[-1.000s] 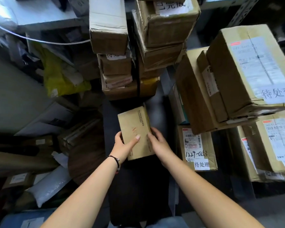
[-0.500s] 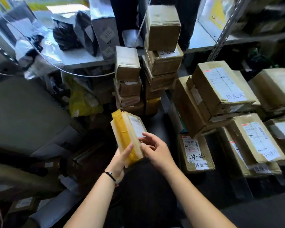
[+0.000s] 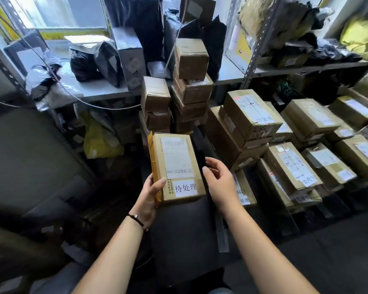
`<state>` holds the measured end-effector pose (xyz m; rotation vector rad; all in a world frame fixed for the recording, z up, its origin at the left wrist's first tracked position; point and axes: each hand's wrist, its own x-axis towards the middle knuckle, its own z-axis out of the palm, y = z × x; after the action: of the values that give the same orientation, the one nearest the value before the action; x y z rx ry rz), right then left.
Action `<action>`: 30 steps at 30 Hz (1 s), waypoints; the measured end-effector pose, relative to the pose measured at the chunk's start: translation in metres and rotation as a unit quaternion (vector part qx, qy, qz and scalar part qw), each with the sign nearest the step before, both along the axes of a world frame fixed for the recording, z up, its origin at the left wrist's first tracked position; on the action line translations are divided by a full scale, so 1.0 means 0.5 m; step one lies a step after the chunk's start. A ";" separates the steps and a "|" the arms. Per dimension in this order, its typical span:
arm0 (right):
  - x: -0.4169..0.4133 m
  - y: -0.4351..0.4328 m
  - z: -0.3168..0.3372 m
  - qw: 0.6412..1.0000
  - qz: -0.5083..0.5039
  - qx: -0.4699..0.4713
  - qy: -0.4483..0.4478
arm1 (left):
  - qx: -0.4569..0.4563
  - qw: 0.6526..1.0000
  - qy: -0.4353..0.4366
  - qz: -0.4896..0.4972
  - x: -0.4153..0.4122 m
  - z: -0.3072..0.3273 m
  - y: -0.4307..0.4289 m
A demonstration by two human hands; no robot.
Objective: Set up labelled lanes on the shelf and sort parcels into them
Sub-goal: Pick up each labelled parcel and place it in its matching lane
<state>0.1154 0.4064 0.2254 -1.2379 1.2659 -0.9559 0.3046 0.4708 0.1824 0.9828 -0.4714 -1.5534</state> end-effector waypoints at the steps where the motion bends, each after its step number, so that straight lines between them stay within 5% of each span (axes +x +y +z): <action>1: -0.014 -0.005 -0.002 1.000 -0.017 0.018 -0.003 | -0.028 1.000 0.010 -0.003 -0.005 0.015 0.000; 8: -0.107 0.004 -0.004 0.974 0.068 0.158 -0.150 | -0.070 0.997 -0.009 -0.031 -0.071 0.072 -0.028; 23: -0.551 -0.058 -0.027 0.970 0.075 0.157 -0.172 | -0.057 0.988 -0.068 -0.123 -0.472 0.047 -0.132; 30: -0.663 -0.129 -0.056 0.969 0.103 0.179 -0.133 | 0.018 0.992 -0.104 -0.062 -0.566 0.006 -0.143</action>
<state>-0.2161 0.3418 0.1976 -0.9031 1.0197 -0.6795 0.0214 0.3991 0.1854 1.1687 -0.6635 -1.5798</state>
